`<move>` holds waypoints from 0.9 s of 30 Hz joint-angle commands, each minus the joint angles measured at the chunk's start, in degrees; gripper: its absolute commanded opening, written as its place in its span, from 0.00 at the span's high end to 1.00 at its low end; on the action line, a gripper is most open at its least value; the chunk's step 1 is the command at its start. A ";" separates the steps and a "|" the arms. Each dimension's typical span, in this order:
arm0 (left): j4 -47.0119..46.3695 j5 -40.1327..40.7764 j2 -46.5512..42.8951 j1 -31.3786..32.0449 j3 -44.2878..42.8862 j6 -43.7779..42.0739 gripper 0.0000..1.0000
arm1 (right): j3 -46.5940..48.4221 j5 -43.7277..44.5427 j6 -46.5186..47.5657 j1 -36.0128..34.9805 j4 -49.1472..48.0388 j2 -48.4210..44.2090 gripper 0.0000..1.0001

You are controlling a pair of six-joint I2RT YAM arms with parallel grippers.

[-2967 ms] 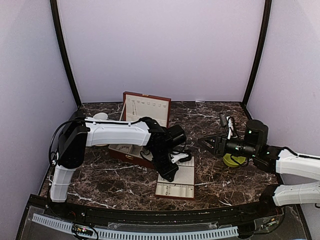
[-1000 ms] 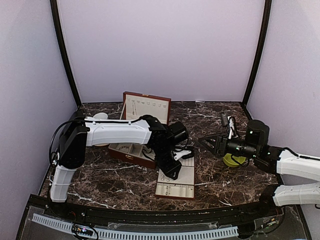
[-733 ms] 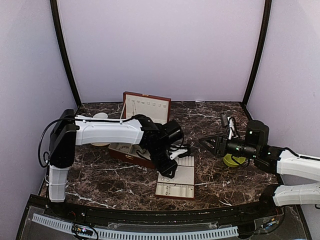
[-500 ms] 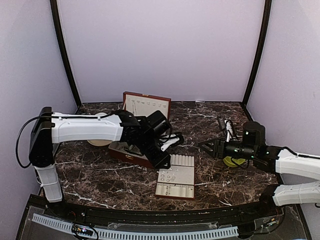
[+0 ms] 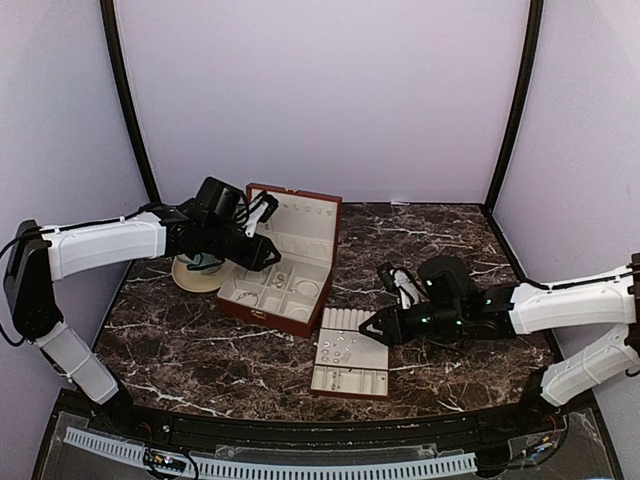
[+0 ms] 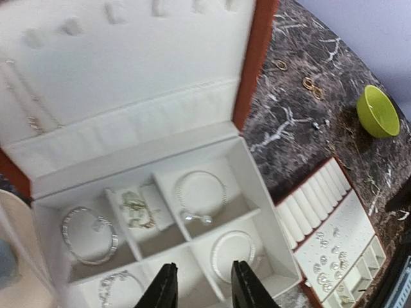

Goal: Organize the mixed jewelry
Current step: Insert the earring into the earring holder, then adjust the earring on the earring holder.

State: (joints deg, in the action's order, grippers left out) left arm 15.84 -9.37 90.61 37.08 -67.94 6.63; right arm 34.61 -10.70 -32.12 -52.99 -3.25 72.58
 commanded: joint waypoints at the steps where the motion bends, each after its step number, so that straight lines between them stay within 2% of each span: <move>1: -6.91 1.95 -6.40 -6.11 3.65 -0.77 0.64 | 5.19 2.00 -3.66 -3.38 0.67 5.88 0.58; 4: -9.96 2.72 -8.78 -10.77 6.51 -1.39 0.53 | 7.91 2.24 -4.57 -4.22 2.26 9.87 0.61; 11: -14.66 11.89 -16.75 -12.97 11.82 -4.43 0.34 | 13.82 2.09 -5.15 -6.75 7.72 17.87 0.75; 15: -15.43 17.41 -19.70 -13.08 13.55 -3.93 0.12 | 14.77 0.26 -5.37 -7.71 7.08 18.80 0.78; 27: -15.11 18.10 -21.47 -13.18 13.67 -3.61 0.08 | 16.32 -1.52 -4.88 -8.12 7.29 22.56 0.84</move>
State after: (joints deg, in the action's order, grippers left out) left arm 1.37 7.64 70.57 24.25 -55.22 3.20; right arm 49.47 -11.57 -37.15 -60.60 4.38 93.84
